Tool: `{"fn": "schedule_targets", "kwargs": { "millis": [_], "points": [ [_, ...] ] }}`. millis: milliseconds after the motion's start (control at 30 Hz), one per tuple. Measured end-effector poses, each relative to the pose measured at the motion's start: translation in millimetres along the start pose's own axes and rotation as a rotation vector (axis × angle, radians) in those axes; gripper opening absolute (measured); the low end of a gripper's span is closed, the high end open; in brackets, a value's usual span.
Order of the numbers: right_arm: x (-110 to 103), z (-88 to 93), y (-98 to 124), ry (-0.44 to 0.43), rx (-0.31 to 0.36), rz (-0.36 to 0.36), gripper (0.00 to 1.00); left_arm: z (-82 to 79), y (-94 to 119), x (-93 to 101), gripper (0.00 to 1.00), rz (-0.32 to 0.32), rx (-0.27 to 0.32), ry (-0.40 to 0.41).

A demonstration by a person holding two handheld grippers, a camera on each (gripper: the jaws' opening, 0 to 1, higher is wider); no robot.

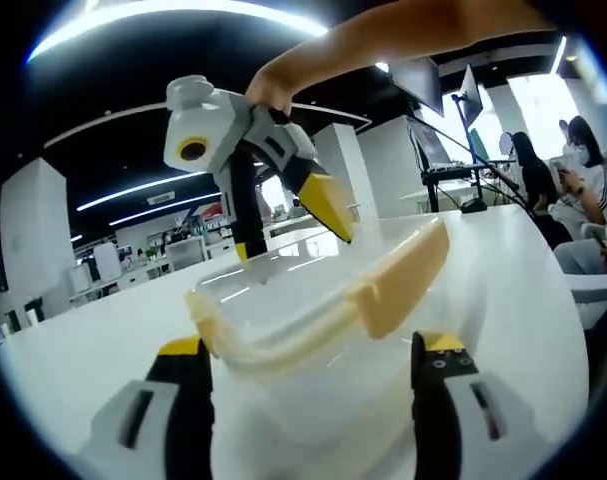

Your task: Snap each plastic latch of the storage box into its locked position after aligning the lid with the box until every specified latch is closed and the lid sits flush.

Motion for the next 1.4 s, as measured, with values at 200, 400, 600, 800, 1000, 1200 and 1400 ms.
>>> {"fn": "schedule_targets", "kwargs": {
  "millis": [200,400,600,800,1000,1200,1400],
  "points": [
    [1.3,-0.1,1.2,-0.01,-0.058,0.009,0.64,-0.7,0.5,-1.3,0.8,0.0,0.0,-0.003],
    [1.8,-1.5,0.5,-0.028,-0.104,0.005,0.6,-1.2,0.6,-1.8,0.79,-0.002,-0.003,-0.005],
    [1.8,-0.7,2.1,-0.018,-0.118,-0.012,0.55,-2.3,0.6,-2.1,0.79,-0.003,-0.001,-0.008],
    [2.1,-0.6,2.6,-0.014,-0.024,-0.052,0.51,-1.8,0.6,-2.9,0.79,-0.003,-0.003,-0.01],
    [-1.9,0.4,0.5,-0.021,0.011,-0.054,0.52,-1.7,-0.2,-3.0,0.8,0.0,-0.001,-0.009],
    [-1.6,-1.0,2.1,-0.044,0.042,-0.035,0.58,-1.9,-0.3,-2.0,0.81,0.001,0.001,-0.006],
    [-4.5,-3.5,0.5,-0.059,0.158,-0.014,0.64,-1.9,0.1,-1.3,0.81,0.003,-0.004,-0.008]
  ]
}}
Point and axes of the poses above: the point that each gripper's makers call its tool centre point, and the gripper's own axes: y roughly backward along the fingers, x roughly to its right, z roughly out of its underside, the point moved 1 cm from there along y, roughly backward along the fingers, and after that the axes turned 12 degrees about -z, right-handed, at the moved point
